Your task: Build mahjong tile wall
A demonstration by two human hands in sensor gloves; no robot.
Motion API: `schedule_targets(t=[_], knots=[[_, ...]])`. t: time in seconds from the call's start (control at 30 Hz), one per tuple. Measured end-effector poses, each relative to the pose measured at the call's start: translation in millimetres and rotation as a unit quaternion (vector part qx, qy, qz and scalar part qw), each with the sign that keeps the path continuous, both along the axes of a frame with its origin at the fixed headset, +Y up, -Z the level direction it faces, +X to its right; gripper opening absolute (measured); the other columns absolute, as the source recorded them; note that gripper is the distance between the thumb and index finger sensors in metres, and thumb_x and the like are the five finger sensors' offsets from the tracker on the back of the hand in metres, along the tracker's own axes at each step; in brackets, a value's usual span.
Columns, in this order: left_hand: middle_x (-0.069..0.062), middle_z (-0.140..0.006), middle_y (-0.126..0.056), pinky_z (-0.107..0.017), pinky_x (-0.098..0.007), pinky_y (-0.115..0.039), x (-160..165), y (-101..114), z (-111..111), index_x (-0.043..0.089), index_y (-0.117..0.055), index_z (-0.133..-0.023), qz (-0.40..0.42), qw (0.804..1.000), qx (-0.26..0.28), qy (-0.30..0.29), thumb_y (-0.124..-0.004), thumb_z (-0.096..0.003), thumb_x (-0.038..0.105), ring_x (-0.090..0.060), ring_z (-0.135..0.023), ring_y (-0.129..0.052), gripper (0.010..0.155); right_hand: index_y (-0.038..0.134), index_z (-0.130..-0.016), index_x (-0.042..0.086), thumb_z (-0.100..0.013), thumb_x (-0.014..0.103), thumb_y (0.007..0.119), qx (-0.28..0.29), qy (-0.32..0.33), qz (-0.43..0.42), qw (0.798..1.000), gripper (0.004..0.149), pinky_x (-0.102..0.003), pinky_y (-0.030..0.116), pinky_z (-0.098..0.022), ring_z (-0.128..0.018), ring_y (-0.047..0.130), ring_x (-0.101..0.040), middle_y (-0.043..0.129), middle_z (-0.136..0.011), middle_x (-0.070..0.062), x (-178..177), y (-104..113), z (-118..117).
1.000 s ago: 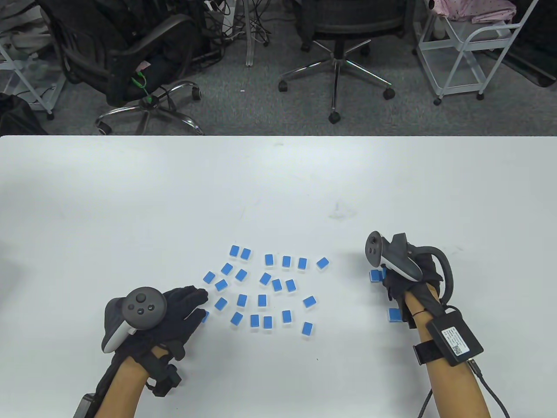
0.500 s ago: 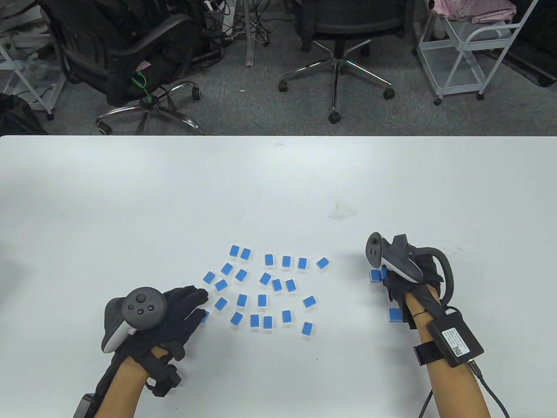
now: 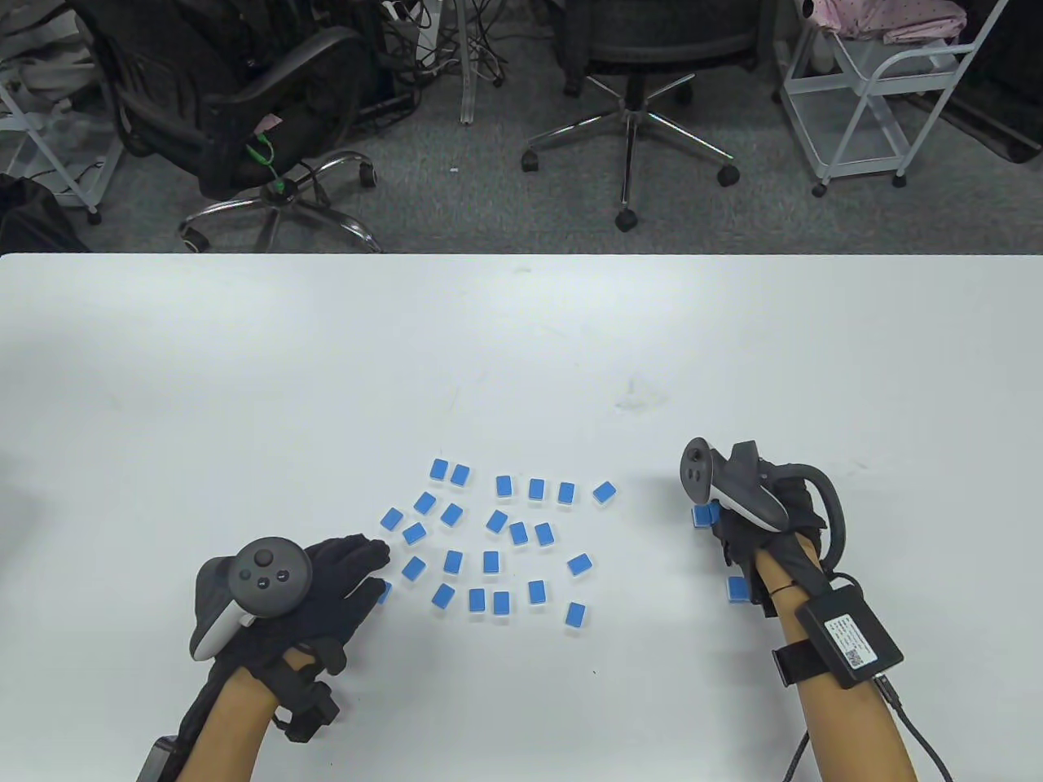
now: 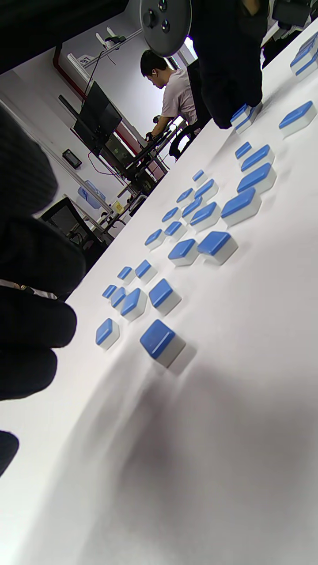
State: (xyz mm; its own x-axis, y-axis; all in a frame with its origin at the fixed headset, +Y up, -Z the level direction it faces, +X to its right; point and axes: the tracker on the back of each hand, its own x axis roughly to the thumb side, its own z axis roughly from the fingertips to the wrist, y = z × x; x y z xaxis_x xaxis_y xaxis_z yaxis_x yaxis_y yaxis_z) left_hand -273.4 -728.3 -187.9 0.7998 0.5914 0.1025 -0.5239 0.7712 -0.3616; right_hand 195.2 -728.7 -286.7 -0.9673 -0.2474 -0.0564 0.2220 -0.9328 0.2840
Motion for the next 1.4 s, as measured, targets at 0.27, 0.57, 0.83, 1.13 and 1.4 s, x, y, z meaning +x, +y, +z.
schedule_targets(t=[0.27,0.57,0.83,1.13,1.4], knots=[[-0.007,-0.117,-0.055,-0.078,-0.065,-0.036,0.0,0.0,0.1,0.027,-0.062,-0.108,0.000,1.000,0.000,0.000,-0.063,-0.0526,0.052,-0.038,-0.109,-0.047,0.061,0.081,-0.081,0.035,-0.028,0.038,0.099,-0.001,0.003,-0.003,1.000,0.056,-0.059,0.061,-0.073,-0.077,0.093,-0.023,0.098,-0.071,0.009,-0.2,-0.8,0.6],[-0.006,-0.117,-0.055,-0.078,-0.065,-0.036,0.0,0.9,-0.2,0.027,-0.062,-0.108,0.000,1.000,0.004,-0.001,-0.063,-0.0526,0.052,-0.038,-0.110,-0.047,0.061,0.075,-0.088,0.031,-0.030,0.047,0.091,0.052,0.040,-0.025,0.998,0.063,-0.058,0.063,-0.071,-0.077,0.091,-0.026,0.096,-0.077,0.004,-27.6,31.6,11.6],[-0.006,-0.117,-0.055,-0.078,-0.065,-0.036,-0.9,1.8,0.2,0.027,-0.062,-0.108,0.002,1.000,0.010,-0.001,-0.063,-0.0526,0.052,-0.038,-0.110,-0.047,0.061,0.075,-0.090,0.026,-0.033,0.055,0.079,0.036,0.072,0.016,0.997,0.064,-0.054,0.072,-0.062,-0.071,0.094,-0.028,0.096,-0.078,0.001,-103.7,13.4,-4.2],[-0.006,-0.117,-0.055,-0.078,-0.065,-0.036,-0.6,1.6,0.5,0.027,-0.062,-0.108,0.002,1.000,0.010,-0.003,-0.063,-0.0526,0.052,-0.038,-0.110,-0.047,0.061,0.081,-0.084,0.020,-0.032,0.047,0.086,0.018,0.047,0.057,0.997,0.059,-0.053,0.077,-0.056,-0.061,0.099,-0.027,0.101,-0.070,0.000,-136.3,-14.0,-20.1],[-0.006,-0.117,-0.055,-0.078,-0.065,-0.036,0.2,0.7,0.4,0.027,-0.062,-0.108,0.001,1.000,0.008,-0.004,-0.063,-0.0526,0.052,-0.038,-0.110,-0.047,0.061,0.082,-0.081,0.027,-0.030,0.048,0.091,0.046,0.055,-0.014,0.997,0.056,-0.053,0.076,-0.059,-0.064,0.098,-0.026,0.100,-0.068,0.003,-92.0,13.9,-7.5]])
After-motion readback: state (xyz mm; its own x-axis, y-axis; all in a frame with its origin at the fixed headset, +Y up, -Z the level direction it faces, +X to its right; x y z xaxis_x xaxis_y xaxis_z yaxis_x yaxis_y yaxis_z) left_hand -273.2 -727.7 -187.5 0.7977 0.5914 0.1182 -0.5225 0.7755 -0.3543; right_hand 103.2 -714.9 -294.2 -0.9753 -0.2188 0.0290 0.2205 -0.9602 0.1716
